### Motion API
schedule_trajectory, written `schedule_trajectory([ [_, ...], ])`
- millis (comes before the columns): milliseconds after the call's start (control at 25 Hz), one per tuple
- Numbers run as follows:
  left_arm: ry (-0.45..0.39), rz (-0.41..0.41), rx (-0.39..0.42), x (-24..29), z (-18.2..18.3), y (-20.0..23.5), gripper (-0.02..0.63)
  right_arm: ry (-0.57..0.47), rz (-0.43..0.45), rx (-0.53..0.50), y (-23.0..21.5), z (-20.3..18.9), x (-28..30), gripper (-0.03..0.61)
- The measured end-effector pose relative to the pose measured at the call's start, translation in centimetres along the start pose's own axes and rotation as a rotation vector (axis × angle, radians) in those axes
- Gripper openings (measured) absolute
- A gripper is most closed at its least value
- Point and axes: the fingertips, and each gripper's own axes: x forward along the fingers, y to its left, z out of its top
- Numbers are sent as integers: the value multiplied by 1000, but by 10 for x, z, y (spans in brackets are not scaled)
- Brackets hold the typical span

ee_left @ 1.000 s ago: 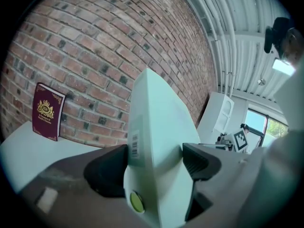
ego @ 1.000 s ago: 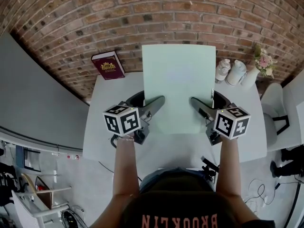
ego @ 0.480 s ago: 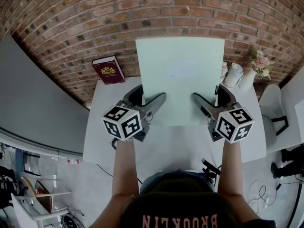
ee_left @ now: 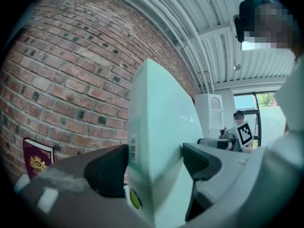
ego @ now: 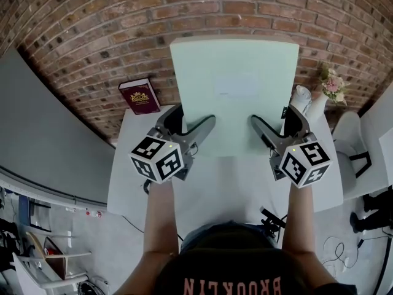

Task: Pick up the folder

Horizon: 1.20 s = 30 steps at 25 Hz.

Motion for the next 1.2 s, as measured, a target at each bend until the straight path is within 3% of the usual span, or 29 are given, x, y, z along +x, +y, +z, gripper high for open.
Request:
schedule_trajectory([
  [600,-49,5,68,5,21,-5,377,-45,-17,-36,-3,18,-2,405],
  [1200,-63,13,84,9,23,-4,382,-57,-29,-44,-5,18,0,402],
])
